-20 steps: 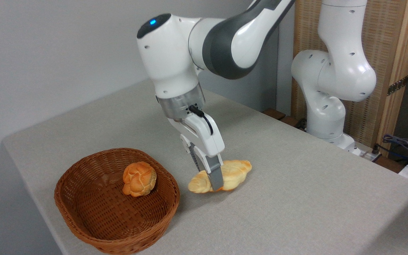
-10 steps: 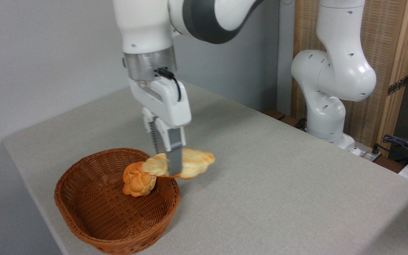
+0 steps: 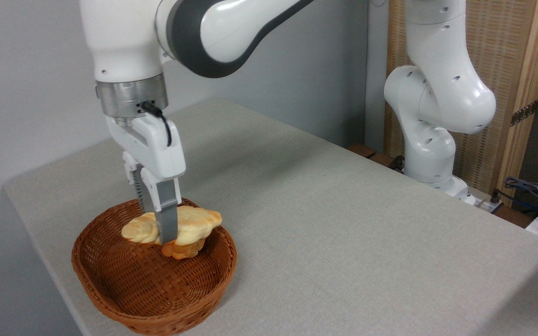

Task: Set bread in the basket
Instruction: 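Lower the golden bread into the basket beside the orange bun and release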

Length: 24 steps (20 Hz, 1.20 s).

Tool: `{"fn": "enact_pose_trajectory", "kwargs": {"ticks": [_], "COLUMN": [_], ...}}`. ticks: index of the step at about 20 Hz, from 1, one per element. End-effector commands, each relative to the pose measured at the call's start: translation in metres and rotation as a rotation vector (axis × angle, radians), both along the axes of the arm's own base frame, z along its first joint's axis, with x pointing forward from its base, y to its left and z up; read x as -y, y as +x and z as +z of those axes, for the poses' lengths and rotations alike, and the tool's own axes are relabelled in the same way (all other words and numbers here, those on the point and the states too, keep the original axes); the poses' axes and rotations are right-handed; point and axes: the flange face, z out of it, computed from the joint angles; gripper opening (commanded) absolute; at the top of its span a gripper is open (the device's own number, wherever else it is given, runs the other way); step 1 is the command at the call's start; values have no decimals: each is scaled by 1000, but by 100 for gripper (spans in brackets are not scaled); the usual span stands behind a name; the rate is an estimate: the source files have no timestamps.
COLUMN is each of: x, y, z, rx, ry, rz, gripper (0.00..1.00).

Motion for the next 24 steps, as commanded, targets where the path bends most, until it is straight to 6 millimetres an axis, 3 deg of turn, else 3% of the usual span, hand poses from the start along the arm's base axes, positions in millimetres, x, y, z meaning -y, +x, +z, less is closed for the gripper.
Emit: {"fn": "enact_pose_trajectory", "kwargs": {"ticks": [1, 15, 24], "x": [-1, -2, -19], "y": [11, 13, 7], "z": [4, 3, 16], "rx": [21, 32, 31], "ry": [-14, -14, -7], "rz": [20, 24, 52], "gripper": [100, 100, 100]}}
